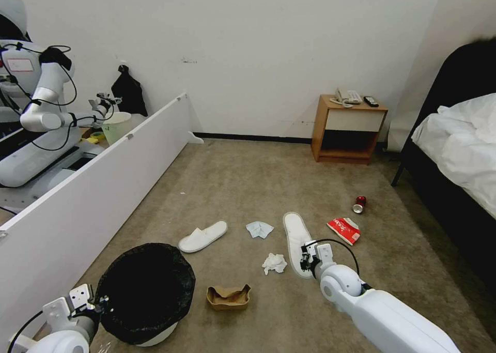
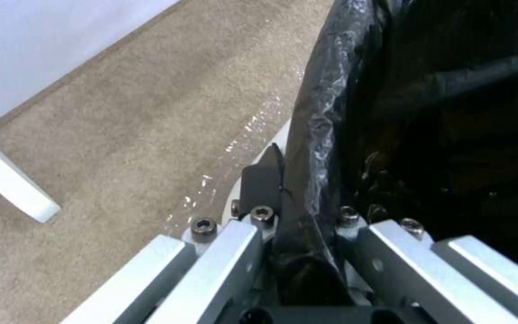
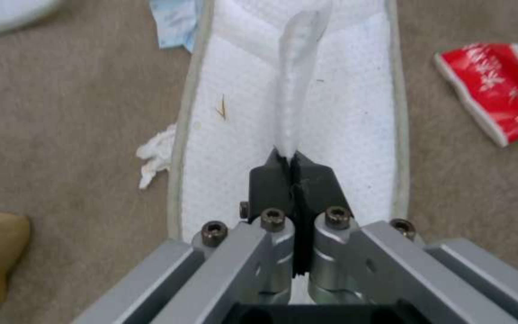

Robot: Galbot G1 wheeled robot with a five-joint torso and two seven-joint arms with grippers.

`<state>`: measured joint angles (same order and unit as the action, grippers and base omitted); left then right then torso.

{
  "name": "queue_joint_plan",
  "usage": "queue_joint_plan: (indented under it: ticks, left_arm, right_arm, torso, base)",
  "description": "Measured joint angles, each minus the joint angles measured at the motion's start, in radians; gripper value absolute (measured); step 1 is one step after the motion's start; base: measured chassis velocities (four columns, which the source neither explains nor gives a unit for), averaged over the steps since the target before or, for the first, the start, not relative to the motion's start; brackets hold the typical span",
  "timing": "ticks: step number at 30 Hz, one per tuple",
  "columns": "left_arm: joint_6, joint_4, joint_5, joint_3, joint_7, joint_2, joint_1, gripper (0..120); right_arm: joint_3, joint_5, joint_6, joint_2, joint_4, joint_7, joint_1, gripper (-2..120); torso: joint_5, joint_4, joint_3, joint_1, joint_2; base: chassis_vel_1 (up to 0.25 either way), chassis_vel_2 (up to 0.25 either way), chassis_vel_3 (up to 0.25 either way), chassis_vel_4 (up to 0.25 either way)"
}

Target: Pick up the trash bin, then pick up the garbage from the floor and place it into the trash bin.

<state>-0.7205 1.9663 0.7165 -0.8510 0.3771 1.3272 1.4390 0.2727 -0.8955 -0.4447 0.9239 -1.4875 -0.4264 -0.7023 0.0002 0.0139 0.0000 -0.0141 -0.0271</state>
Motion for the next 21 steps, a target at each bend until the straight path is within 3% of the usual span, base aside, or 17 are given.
queue_joint_plan:
  ticks: [12,14,21]
  left_arm:
    - [-0.015,0.024,0.063,0.025,0.009,-0.039,0.006,1]
    - [-0.015,0.034,0.114,0.026,0.031,-0.056,-0.006,1]
    - [-0.016,0.073,0.231,0.032,0.074,-0.095,-0.018,1]
  right_arm:
    - [-0.188,-0.02,0.023,-0.166,-0.337,-0.006,-0.172,0]
    - [-0.246,-0.016,0.043,-0.219,-0.4,0.009,-0.22,0]
    - [-0.345,-0.004,0.136,-0.293,-0.488,0.07,-0.269,0]
  torso:
    - [0.0003,0.0001,0.0,0.0,0.0]
    - [-0.0003,0.0001,0.0,0.0,0.0]
    - [0.0002,0.0001,0.0,0.0,0.0]
  base:
    - [0.0,0.0,0.0,0.0]
    - [0.0,0.0,0.0,0.0]
    - [0.0,0.0,0.0,0.0]
